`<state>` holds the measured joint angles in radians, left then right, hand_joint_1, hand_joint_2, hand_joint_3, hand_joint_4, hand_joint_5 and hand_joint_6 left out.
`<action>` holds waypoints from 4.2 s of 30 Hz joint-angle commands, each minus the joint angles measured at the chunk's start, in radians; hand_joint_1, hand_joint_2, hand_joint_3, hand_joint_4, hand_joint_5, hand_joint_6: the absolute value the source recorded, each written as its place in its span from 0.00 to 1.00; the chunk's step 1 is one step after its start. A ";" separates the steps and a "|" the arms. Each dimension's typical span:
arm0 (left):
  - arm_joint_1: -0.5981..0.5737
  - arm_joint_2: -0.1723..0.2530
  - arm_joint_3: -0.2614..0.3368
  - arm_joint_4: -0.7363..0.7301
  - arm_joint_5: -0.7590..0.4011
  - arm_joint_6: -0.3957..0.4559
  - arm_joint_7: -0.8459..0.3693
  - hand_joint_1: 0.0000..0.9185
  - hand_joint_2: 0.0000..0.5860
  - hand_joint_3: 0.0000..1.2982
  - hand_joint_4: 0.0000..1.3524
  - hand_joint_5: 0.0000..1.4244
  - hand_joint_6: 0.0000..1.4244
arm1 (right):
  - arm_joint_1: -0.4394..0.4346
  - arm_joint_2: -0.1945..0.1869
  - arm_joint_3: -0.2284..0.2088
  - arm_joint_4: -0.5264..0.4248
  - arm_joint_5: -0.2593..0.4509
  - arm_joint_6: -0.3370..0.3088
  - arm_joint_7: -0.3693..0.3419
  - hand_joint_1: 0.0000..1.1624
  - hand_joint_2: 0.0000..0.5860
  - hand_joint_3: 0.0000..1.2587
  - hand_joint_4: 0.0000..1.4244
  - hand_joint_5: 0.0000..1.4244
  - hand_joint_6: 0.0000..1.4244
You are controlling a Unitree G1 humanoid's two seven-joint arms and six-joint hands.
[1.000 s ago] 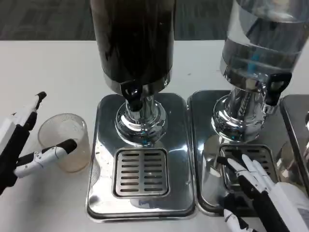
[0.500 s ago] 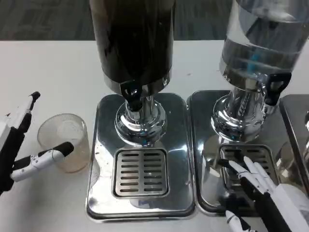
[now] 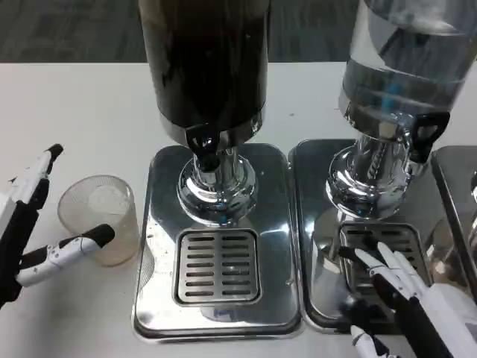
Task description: Grasp the cup under the faucet to collect the drink, then remove the cup.
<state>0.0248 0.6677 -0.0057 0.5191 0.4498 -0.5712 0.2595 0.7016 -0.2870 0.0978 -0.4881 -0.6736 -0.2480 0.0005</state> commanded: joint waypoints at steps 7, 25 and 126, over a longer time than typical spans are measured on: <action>0.035 0.004 0.025 -0.041 0.007 0.007 0.002 0.03 0.01 0.00 0.00 0.03 0.04 | -0.003 -0.005 -0.012 -0.028 0.019 0.007 0.020 0.42 1.00 0.11 0.00 0.00 0.09; 0.119 -0.006 0.077 -0.112 -0.019 0.019 -0.015 0.03 0.01 0.00 0.00 0.03 0.04 | 0.002 -0.006 -0.017 -0.030 0.037 0.016 0.032 0.42 1.00 0.11 0.00 0.00 0.10; -0.257 -0.078 -0.146 0.496 0.029 -0.160 0.096 0.11 0.13 0.00 0.00 0.09 0.10 | -0.005 -0.005 -0.017 -0.024 0.067 0.036 0.054 0.42 1.00 0.13 0.00 0.00 0.14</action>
<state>-0.2167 0.6022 -0.1395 1.0010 0.4716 -0.7107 0.3301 0.6949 -0.2858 0.0846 -0.5163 -0.6191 -0.2189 0.0473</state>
